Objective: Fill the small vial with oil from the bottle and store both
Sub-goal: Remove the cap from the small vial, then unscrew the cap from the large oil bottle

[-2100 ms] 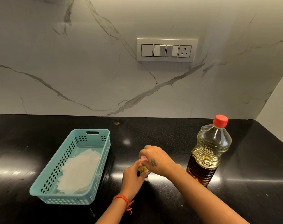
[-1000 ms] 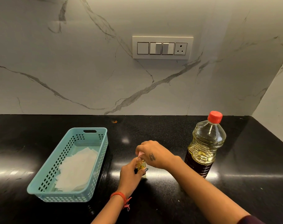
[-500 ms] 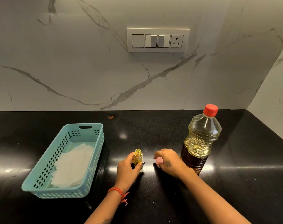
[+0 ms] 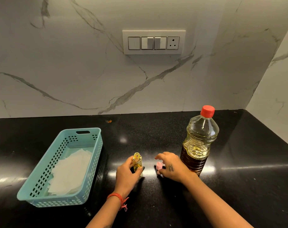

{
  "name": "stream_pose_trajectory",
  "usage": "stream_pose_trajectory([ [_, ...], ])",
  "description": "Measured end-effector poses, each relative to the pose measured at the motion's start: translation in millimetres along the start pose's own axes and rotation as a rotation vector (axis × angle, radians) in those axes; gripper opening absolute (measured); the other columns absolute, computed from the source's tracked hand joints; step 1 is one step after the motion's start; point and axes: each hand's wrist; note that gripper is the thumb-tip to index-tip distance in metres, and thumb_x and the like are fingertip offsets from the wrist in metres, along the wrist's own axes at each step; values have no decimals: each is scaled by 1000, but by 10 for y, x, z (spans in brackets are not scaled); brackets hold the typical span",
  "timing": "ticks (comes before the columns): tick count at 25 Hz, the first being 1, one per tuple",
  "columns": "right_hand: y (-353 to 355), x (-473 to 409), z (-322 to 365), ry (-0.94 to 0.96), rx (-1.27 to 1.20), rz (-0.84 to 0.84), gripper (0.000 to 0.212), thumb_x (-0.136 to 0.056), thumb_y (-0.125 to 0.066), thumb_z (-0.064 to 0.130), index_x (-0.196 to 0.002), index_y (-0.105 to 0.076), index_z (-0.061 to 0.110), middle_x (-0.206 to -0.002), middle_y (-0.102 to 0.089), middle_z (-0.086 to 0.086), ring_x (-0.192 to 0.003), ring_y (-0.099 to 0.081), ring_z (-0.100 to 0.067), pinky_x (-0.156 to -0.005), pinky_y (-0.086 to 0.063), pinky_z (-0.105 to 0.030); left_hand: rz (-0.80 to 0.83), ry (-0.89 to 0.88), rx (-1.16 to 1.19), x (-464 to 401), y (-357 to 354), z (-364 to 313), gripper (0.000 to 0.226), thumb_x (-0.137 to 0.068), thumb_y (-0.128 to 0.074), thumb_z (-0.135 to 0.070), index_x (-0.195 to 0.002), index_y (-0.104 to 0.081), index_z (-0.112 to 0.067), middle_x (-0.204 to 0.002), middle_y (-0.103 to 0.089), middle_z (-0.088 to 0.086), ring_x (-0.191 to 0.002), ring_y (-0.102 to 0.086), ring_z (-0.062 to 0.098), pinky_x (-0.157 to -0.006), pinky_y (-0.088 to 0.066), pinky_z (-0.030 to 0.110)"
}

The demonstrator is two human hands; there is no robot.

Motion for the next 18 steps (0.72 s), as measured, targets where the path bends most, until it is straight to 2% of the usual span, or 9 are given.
stream_pose_trajectory([
  [3, 71, 64, 33, 40, 1, -62, 48, -83, -65, 30, -128, -49, 25, -126, -53, 1, -115, -50, -17, -95, -43, -29, 4, 7, 19, 20, 4, -20, 52, -71, -77, -20, -119, -56, -25, -94, -60, -23, -92, -59, -4, -78, -44, 10],
  [7, 297, 207, 183, 123, -20, -174, 51, -81, -67, 32, -128, -50, 24, -124, -55, 3, -114, -50, -15, -92, -41, -25, 7, 18, 92, 64, 69, -48, 84, -63, -80, -34, -136, -40, -22, -122, -54, -10, -115, -51, 3, -95, -38, 20],
  [10, 708, 382, 410, 207, -54, -287, 50, -80, -69, 32, -127, -53, 23, -119, -58, 3, -103, -54, -11, -84, -43, -18, -128, -100, 102, 46, 167, -251, 79, -67, -75, -38, -136, -40, -21, -136, -50, -2, -124, -45, 9, -100, -34, 24],
  [13, 1305, 616, 684, 258, -116, -472, 46, -79, -71, 31, -123, -56, 24, -105, -59, 7, -87, -57, -6, -75, -48, -16, -218, -290, 79, -73, 197, -667, 74, -69, -72, -46, -133, -44, -20, -133, -50, -6, -123, -45, 7, -100, -35, 20],
  [15, 1682, 750, 768, 242, -107, -601, 44, -80, -70, 31, -122, -57, 26, -100, -56, 12, -82, -57, -3, -74, -49, -15, -163, -381, 81, -158, 114, -971, 74, -69, -69, -49, -132, -45, -20, -132, -49, -11, -123, -45, 4, -100, -36, 19],
  [18, 2063, 844, 676, 172, 0, -745, 42, -81, -69, 30, -120, -59, 22, -104, -61, 5, -83, -56, -5, -73, -47, -17, -18, -453, 73, -251, -126, -1346, 77, -69, -67, -55, -134, -43, -22, -135, -48, -9, -124, -44, 5, -100, -36, 21],
])
Point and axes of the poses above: each hand's wrist, its own x-axis away from the middle knuckle, its own y-axis out of the back of the hand, z = x × y
